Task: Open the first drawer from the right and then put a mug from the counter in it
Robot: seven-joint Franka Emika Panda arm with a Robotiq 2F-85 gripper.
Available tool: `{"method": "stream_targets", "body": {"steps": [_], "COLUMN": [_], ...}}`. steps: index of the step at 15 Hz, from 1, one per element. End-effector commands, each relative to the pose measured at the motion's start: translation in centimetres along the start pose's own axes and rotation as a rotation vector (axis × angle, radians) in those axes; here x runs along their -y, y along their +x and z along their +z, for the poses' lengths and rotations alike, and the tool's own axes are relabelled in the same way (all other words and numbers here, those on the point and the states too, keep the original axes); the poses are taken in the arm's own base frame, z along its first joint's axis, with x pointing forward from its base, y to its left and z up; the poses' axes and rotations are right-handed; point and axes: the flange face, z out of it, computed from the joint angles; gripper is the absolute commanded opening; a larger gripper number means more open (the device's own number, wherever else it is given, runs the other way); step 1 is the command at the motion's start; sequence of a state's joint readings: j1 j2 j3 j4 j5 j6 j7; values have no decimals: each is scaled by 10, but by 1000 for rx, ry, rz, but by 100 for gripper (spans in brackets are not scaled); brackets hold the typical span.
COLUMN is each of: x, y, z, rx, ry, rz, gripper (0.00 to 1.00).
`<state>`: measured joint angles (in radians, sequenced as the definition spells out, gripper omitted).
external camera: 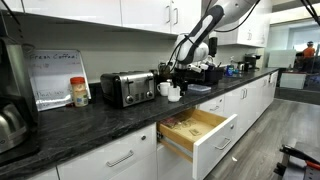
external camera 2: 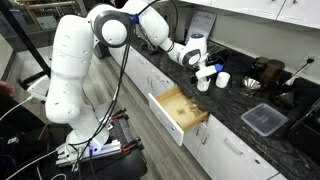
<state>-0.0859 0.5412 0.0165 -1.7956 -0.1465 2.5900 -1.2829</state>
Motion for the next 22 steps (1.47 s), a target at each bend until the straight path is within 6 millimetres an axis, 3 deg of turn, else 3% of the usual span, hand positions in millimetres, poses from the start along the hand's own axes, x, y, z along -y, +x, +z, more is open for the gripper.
{"method": "stream_targets", "body": {"steps": [1,2,3,4,14,16,22], "x": [-5,-4,-4,-4,2,3,6], "y": [3,5,7,8,15,14,16], "z": [7,8,10,12,20,21,14], "rx": [-16,-20,-22,-23,-29,-25,-12], "ry": [11,16,19,25,59,66,79], "rz": [4,1,-1,-5,-28,-31,-40], "gripper": [100,99,75,74,5,0,2]}}
